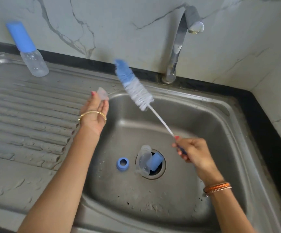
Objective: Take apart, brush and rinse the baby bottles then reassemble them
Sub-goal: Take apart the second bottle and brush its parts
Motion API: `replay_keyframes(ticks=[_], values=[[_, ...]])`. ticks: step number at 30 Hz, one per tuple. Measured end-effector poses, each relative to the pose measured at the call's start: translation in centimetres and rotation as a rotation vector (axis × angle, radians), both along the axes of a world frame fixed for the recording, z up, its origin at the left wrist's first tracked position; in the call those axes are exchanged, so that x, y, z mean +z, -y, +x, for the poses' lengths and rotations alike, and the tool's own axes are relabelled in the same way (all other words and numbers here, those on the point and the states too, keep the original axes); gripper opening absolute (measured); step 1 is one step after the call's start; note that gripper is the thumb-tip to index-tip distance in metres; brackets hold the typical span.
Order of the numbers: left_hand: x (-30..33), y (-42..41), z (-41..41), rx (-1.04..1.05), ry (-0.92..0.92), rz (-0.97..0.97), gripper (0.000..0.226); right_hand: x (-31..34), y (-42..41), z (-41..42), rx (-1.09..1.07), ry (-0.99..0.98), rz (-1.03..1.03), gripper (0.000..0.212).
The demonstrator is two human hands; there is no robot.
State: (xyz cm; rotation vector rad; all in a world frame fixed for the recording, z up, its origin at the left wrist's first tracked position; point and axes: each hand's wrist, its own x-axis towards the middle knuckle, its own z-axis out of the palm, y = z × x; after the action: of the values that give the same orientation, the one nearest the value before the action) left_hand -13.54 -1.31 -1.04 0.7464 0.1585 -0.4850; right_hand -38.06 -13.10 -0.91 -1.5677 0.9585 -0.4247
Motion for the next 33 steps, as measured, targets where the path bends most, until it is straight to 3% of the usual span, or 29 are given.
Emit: replay_keyframes(ticks=[6,11,15,18,23,27,33], values=[[-0.4,2.2,-3.9,-0.153,-0.052,0.102,0.015,-1.8,-2.3,2.0,0.084,-0.223,-0.329,0.04],[0.2,2.1,-3.9,-0.025,-0.057,0.112,0.008,-1.7,-2.1,1.8,-0.001,-0.168,-0.375,0.04],[-0.1,1.9,-3.7,0.022,-0.098,0.146,0.006,-1.3,-2.1,2.1,-0.053,0.007,-0.333,0.041],[-0.3,2.0,-4.1,-0.003,-0.101,0.156,0.005,-1.5,-2.8,2.3,0.024,-0.017,-0.373,0.047],[-0.6,2.6,-5.1,-0.124,-0.112,0.149,0.026,-2.0,-3.0,2.6,0.003,0.003,-0.393,0.049],[-0.2,2.4,-5.0,-0.095,-0.127,0.078,0.014,-1.9,-2.1,2.1,-0.044,0.018,-0.289,0.042],[-0.3,2.3,-4.5,-0.037,-0.083,0.121,0.011,-2.1,-2.3,2.2,-0.025,0.017,-0.331,0.047]])
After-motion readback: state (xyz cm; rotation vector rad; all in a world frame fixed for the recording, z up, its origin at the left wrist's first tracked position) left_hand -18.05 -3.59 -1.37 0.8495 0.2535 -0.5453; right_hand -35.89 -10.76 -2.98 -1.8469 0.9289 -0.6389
